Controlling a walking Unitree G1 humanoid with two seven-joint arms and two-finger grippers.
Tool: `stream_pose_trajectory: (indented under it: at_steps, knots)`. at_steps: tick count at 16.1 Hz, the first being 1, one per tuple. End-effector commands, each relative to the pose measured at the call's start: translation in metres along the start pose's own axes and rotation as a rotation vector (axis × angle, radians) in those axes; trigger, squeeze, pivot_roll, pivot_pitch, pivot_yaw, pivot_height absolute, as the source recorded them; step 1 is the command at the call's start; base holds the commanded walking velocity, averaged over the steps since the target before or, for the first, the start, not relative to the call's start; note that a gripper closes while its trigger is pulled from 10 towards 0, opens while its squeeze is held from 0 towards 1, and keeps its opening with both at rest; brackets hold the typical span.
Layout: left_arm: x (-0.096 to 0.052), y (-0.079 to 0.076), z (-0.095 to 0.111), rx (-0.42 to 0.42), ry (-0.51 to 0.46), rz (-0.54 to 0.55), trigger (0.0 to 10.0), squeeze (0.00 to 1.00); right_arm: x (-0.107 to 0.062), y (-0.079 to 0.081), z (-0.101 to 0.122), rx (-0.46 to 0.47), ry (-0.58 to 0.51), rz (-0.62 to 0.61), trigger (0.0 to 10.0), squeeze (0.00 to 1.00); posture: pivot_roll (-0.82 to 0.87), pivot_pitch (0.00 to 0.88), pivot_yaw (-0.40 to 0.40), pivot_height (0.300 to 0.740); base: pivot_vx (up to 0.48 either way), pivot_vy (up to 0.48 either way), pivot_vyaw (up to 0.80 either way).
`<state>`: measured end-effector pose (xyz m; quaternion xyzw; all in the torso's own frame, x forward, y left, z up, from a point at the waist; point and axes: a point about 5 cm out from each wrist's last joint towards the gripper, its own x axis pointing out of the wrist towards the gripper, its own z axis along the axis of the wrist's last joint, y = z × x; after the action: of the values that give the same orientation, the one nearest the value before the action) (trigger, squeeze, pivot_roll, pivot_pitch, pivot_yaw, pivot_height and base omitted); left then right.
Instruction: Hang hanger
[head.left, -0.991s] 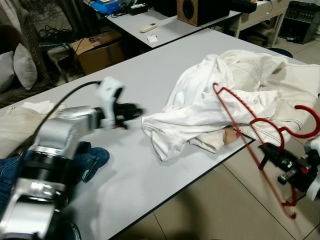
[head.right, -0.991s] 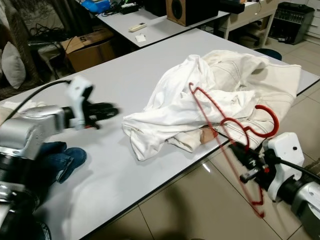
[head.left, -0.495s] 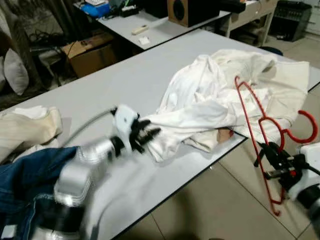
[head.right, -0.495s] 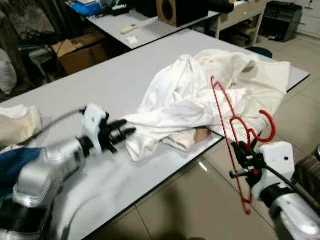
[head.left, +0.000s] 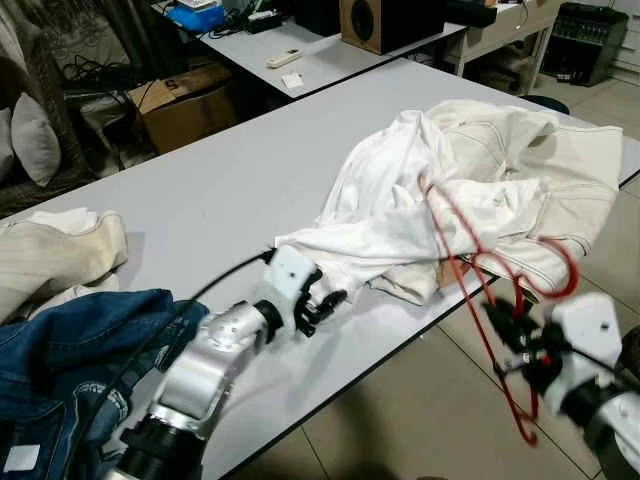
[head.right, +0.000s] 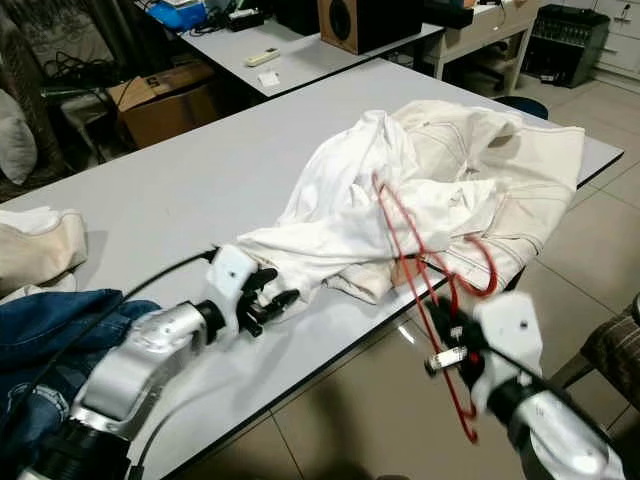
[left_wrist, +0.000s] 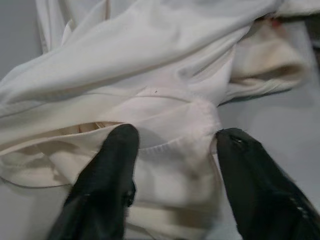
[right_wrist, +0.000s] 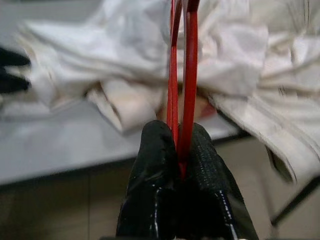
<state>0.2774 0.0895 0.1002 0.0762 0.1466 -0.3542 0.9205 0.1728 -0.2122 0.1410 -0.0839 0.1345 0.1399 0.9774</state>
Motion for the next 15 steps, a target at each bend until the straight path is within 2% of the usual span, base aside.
stream_pose_trajectory:
  at_steps: [1, 2, 3, 4, 5, 6, 7, 10, 15]
  knots:
    - [0.000, 0.006, -0.002, 0.031, 0.017, 0.046, 10.0, 1.00, -0.001, -0.001, 0.000, -0.014, -0.005, -0.015, 10.0, 0.00, -0.25, 0.000, 0.138, 0.740, 0.000, 0.000, 0.00]
    - [0.001, 0.003, -0.005, -0.004, 0.024, 0.026, 10.0, 1.00, -0.004, -0.003, -0.003, -0.007, 0.003, -0.053, 10.0, 0.00, -0.25, 0.000, 0.142, 0.740, 0.000, 0.000, 0.00]
    - [0.002, 0.001, -0.007, -0.033, 0.026, 0.017, 10.0, 0.47, -0.006, -0.007, -0.007, -0.005, 0.007, -0.108, 10.0, 0.00, -0.26, 0.000, 0.143, 0.740, 0.000, 0.000, 0.00]
    - [0.003, 0.000, -0.009, -0.064, 0.026, 0.015, 10.0, 0.00, -0.007, -0.013, -0.010, -0.008, 0.008, -0.180, 10.0, 0.00, -0.26, 0.000, 0.143, 0.740, 0.000, 0.000, 0.00]
    - [0.004, -0.001, -0.013, -0.075, 0.038, 0.012, 10.0, 0.00, -0.009, -0.018, -0.012, -0.009, 0.001, -0.243, 10.0, 0.00, -0.26, 0.000, 0.143, 0.740, 0.000, 0.000, 0.00]
    - [0.004, -0.002, -0.016, -0.074, 0.049, 0.011, 3.3, 0.00, -0.011, -0.020, -0.011, -0.016, -0.013, -0.279, 10.0, 0.00, -0.27, 0.000, 0.143, 0.740, 0.000, 0.000, 0.00]
    - [0.005, -0.004, -0.020, -0.080, 0.061, 0.001, 0.0, 0.00, -0.012, -0.023, -0.010, -0.018, -0.022, -0.309, 10.0, 0.00, -0.27, 0.000, 0.141, 0.740, 0.000, 0.000, 0.00]
    - [0.008, -0.009, -0.024, -0.067, 0.069, 0.002, 0.0, 0.00, -0.015, -0.027, -0.008, -0.024, -0.053, -0.346, 10.0, 0.00, -0.28, 0.000, 0.136, 0.740, 0.000, 0.000, 0.00]
    - [0.013, 0.000, -0.022, -0.082, 0.062, 0.088, 0.0, 0.00, -0.017, -0.024, -0.010, -0.023, -0.068, -0.321, 10.0, 0.00, -0.28, 0.000, 0.136, 0.740, 0.000, 0.000, 0.00]
